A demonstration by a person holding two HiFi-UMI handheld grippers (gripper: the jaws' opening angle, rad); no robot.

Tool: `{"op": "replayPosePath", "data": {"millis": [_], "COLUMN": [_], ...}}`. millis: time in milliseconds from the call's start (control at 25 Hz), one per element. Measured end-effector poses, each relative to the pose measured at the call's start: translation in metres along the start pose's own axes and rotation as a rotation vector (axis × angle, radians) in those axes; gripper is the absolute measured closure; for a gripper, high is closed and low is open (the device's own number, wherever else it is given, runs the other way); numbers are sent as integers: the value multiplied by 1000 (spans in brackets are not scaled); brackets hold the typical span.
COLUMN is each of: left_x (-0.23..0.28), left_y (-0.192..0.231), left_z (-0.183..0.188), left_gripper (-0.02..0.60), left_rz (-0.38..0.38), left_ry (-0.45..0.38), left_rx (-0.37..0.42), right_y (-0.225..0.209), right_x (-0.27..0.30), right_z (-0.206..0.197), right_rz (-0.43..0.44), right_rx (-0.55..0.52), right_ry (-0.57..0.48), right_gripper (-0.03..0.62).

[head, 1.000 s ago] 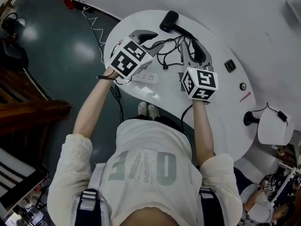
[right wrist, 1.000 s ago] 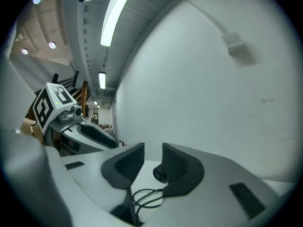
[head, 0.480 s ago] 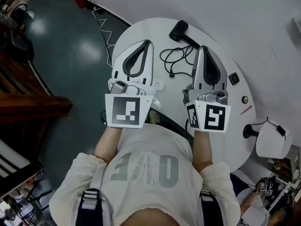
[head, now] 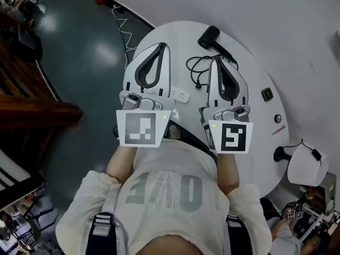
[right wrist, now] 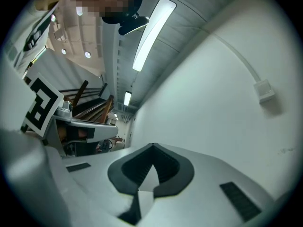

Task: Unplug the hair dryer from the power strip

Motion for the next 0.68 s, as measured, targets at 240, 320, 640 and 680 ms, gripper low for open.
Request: {"op": "replayPosePath", "data": {"millis": [240, 320, 640, 680], "left_x": [-4, -3, -2, -2], "left_y": [10, 13, 19, 19], "left_z": [-5, -5, -4, -4], "left_gripper": [575, 575, 575, 575], "left_rz": [-4, 0, -15, -16], "left_ry": [8, 10, 13, 15], "left_rx": [-55, -56, -27, -24], "right_y": [-6, -7, -6, -6], "right_x": [0, 0, 5, 5], "right_z": [-6, -7, -11, -12], "right_rz": [-4, -13, -15, -13], "right_rx": [59, 50, 54, 55], "right_ry": [12, 17, 28, 30], "right_gripper": [591, 591, 591, 591]}}
Point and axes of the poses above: the fingertips, and each gripper's own axes: x forward along the fingers, y to its left, z out of its top, the point moved 9 cm from there along -x, backward along the fingers, and after that the axes turned 1 degree about -z, right-handed, at the moved point
